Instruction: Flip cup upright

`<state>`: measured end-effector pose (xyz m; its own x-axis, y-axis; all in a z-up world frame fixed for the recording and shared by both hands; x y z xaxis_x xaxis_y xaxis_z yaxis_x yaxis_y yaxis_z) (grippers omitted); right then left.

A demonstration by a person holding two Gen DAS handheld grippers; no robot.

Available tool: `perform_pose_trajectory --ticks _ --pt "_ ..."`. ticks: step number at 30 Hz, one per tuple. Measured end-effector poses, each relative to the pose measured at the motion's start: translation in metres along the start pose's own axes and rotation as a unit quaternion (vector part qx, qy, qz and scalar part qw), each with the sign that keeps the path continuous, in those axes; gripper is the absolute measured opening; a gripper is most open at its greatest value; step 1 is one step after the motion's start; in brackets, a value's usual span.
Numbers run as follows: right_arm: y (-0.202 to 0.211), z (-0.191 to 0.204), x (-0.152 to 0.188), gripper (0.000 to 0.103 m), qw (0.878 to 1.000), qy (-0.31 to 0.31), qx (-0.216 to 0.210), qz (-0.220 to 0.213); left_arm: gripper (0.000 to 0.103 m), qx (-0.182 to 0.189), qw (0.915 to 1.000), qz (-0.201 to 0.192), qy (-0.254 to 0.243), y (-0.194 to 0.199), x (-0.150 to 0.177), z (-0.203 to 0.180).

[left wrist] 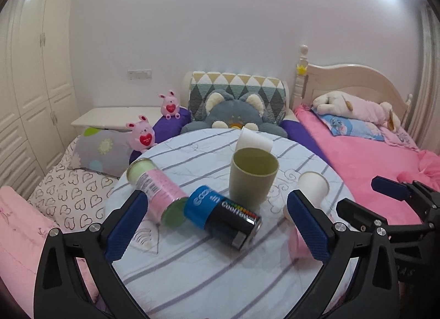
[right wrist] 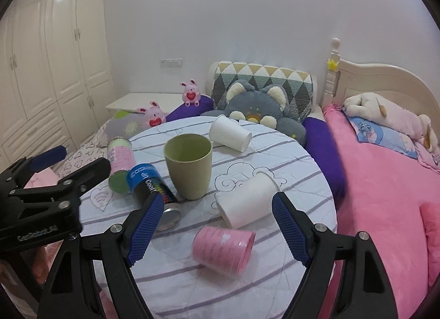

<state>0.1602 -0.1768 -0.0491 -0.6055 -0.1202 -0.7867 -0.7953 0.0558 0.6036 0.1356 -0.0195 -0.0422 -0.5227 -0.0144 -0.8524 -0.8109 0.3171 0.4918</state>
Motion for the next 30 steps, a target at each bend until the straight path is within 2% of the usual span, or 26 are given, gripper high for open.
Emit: perform_pose_trajectory --ticks 5,10,15,20,24,30 --pt "0.017 -0.002 0.007 0.082 1.0 -0.009 0.019 -0.012 0.103 0.02 0.9998 -0.009 -0.002 0.022 0.01 -0.008" --pt "0.034 -0.002 0.02 0.082 0.999 -0.024 0.027 -0.021 0.103 0.003 0.9996 -0.01 -0.025 0.036 0.019 -0.01" --pt "0.046 -0.008 0.03 0.082 0.998 -0.043 0.036 -0.034 0.103 0.008 0.9993 -0.016 -0.034 0.046 0.023 -0.015" --pt "0.061 -0.013 0.029 0.082 0.994 -0.061 0.054 -0.07 0.103 0.002 0.9982 -0.029 -0.051 0.053 0.022 -0.021" --pt "0.067 -0.013 0.029 0.082 0.991 -0.059 0.078 -0.09 0.103 0.003 0.9976 -0.038 -0.057 0.057 0.02 -0.024" --pt "0.071 -0.013 0.034 0.082 0.989 -0.06 0.086 -0.102 0.103 0.006 0.9969 -0.046 -0.063 0.057 0.019 -0.029"
Point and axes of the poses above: each gripper's, at about its wrist camera, not at the fingertips, and y roughly against the way its jaws point, z to its left, x to its underside, the point moved 9 cm from there along -y, roughly the way its jaws point, and after that the axes turned 14 degrees about x, right-handed, at the moved point
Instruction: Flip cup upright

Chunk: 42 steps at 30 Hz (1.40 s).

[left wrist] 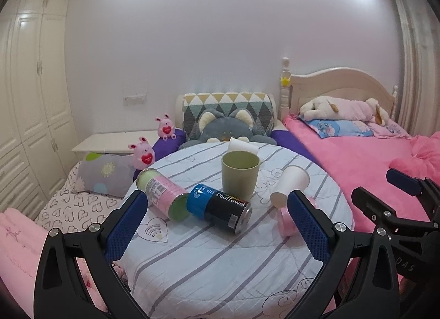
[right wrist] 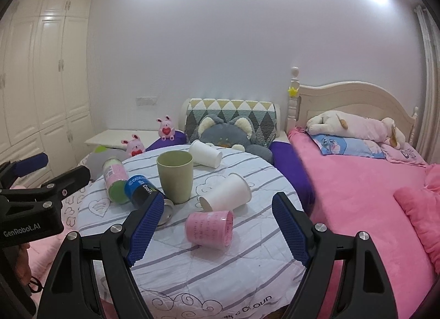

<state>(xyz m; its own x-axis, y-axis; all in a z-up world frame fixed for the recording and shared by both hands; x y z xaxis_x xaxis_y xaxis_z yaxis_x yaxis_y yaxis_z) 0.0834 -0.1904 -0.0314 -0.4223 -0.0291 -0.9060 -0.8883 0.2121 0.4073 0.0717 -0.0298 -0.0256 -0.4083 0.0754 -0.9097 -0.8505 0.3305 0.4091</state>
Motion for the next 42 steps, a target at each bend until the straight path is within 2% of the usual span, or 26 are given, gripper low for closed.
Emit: perform_pose_trajectory --ticks 14,42 --pt "0.0 -0.006 0.0 0.082 1.0 -0.01 0.001 -0.01 0.103 -0.002 1.0 0.005 0.0 -0.006 0.001 -0.006" --pt "-0.019 -0.026 -0.025 0.082 0.999 -0.028 -0.016 -0.028 0.103 -0.027 0.9996 0.01 -0.003 -0.034 -0.028 -0.021"
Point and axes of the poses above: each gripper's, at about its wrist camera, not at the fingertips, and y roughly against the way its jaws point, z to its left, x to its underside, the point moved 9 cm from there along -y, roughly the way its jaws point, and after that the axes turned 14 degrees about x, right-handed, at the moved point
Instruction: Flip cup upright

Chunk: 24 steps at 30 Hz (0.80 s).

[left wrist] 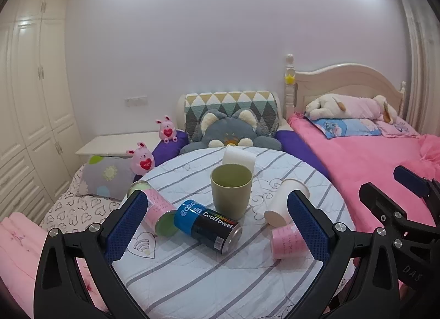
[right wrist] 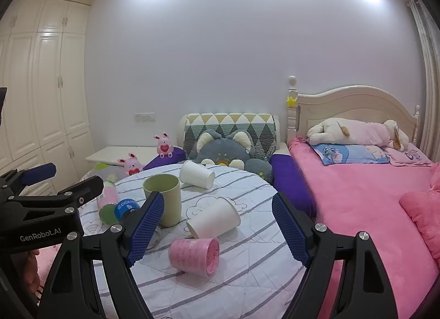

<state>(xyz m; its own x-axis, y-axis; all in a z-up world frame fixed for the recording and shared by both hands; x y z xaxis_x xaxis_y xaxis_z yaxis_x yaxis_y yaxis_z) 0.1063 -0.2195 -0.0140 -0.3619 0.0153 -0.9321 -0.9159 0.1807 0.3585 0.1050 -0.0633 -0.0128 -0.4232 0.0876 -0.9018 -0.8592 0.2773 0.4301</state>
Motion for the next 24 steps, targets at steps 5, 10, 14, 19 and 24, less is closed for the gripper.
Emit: perform_pose_trajectory --ticks 5,10,14,19,24 --pt "-0.001 0.0 -0.001 0.082 1.0 -0.001 0.0 0.0 0.103 -0.002 1.0 -0.001 -0.001 -0.001 -0.001 0.0" --pt "-0.001 -0.001 -0.002 0.082 1.0 0.001 0.0 -0.002 0.103 -0.002 1.0 -0.001 0.0 -0.001 -0.003 0.0" --pt "-0.002 0.0 -0.004 0.082 1.0 0.001 0.0 -0.003 0.103 -0.003 1.0 -0.002 -0.001 -0.001 -0.005 0.001" --pt "-0.002 0.002 -0.008 0.082 1.0 0.003 -0.001 -0.006 0.103 -0.005 1.0 -0.001 0.0 -0.002 -0.008 0.003" --pt "-0.001 0.005 -0.012 0.082 1.0 0.004 -0.001 -0.012 0.103 -0.005 1.0 -0.003 0.0 -0.003 -0.01 0.004"
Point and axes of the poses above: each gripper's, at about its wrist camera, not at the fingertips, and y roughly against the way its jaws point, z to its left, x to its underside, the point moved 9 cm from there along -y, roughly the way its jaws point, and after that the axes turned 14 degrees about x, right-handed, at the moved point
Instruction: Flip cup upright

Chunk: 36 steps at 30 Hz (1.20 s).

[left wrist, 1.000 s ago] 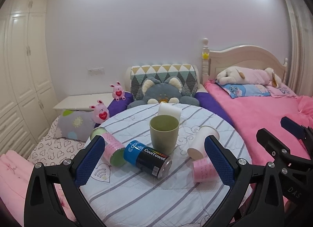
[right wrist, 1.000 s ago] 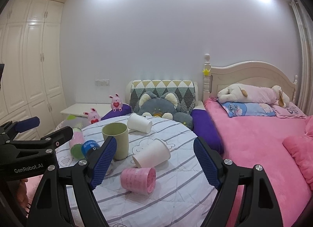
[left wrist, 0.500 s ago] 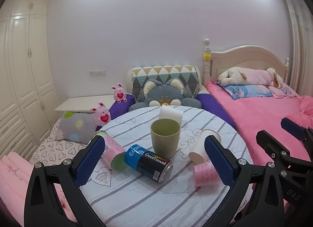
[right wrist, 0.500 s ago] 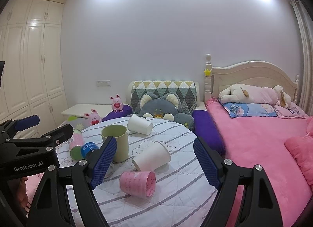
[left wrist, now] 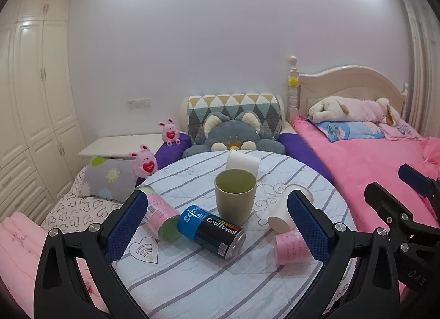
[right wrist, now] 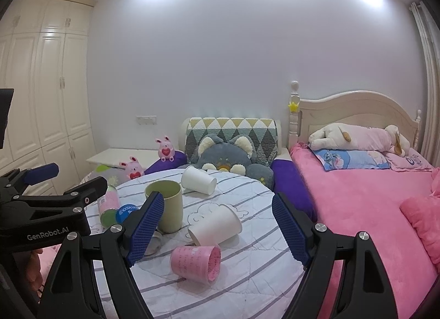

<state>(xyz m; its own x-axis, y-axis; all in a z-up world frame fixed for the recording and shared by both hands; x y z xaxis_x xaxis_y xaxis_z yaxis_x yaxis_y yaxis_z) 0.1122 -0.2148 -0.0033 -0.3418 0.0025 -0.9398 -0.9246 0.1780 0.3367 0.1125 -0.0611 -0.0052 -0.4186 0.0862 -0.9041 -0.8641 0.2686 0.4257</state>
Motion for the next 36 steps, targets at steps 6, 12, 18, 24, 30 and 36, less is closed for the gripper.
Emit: perform_pose_trajectory --ticks 6,12,18,24,30,36 --pt "0.0005 -0.0002 -0.0017 0.082 1.0 -0.004 0.002 -0.004 0.103 0.001 1.0 -0.004 0.002 -0.0019 -0.0031 0.0031" --pt "0.0005 -0.0006 -0.0015 0.082 1.0 -0.004 0.004 -0.005 0.103 0.0 1.0 -0.006 0.001 -0.001 -0.0031 0.0036" --pt "0.0012 -0.0011 -0.0026 0.082 1.0 0.0 0.007 -0.007 0.103 -0.001 1.0 -0.007 0.003 -0.0003 -0.0028 0.0028" --pt "0.0023 -0.0004 -0.0024 0.082 1.0 0.001 0.007 -0.008 0.103 0.0 1.0 -0.006 0.003 -0.001 -0.0028 0.0037" --pt "0.002 0.0014 -0.0024 0.082 1.0 0.002 0.005 -0.006 0.103 -0.001 1.0 -0.007 0.003 -0.0001 -0.002 0.0033" --pt "0.0009 0.0015 -0.0023 0.082 1.0 0.002 0.005 -0.005 0.103 -0.001 1.0 -0.008 0.003 0.0002 -0.0015 0.0037"
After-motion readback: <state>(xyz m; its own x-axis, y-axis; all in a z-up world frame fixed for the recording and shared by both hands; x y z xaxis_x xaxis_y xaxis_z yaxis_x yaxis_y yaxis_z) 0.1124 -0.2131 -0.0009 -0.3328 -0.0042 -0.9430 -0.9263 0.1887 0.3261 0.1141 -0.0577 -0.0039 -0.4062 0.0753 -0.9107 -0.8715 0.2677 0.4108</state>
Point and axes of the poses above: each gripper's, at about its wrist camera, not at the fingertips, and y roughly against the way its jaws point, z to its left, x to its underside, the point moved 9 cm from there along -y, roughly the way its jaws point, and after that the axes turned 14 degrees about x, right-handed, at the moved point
